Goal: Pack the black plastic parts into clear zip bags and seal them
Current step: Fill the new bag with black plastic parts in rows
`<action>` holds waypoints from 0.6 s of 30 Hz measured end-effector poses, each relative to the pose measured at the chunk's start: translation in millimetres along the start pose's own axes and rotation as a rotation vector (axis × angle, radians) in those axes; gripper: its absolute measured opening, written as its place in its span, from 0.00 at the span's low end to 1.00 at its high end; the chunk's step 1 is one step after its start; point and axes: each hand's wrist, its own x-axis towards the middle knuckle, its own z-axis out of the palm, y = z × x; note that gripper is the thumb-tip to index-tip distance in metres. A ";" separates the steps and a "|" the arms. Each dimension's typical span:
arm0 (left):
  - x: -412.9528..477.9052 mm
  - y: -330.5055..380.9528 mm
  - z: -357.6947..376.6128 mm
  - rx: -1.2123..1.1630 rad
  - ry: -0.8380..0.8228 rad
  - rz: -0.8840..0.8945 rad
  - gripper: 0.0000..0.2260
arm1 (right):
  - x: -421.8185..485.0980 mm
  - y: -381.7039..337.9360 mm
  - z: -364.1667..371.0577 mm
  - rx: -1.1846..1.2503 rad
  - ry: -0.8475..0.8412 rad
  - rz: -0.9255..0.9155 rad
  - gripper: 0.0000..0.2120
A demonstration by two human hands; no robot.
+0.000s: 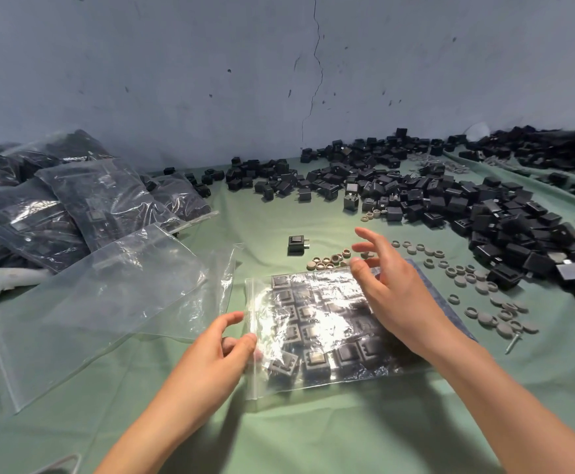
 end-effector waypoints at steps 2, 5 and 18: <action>-0.7 3.9 -0.5 -0.021 -0.046 -0.033 0.16 | 3.1 2.8 -7.5 -0.025 0.010 0.021 0.25; -3.8 9.3 3.4 0.006 -0.127 -0.051 0.20 | 7.3 7.2 -19.7 -0.099 0.019 0.059 0.26; 2.7 3.8 2.5 0.023 -0.098 -0.077 0.10 | 18.0 80.4 -88.5 -0.457 0.032 0.493 0.29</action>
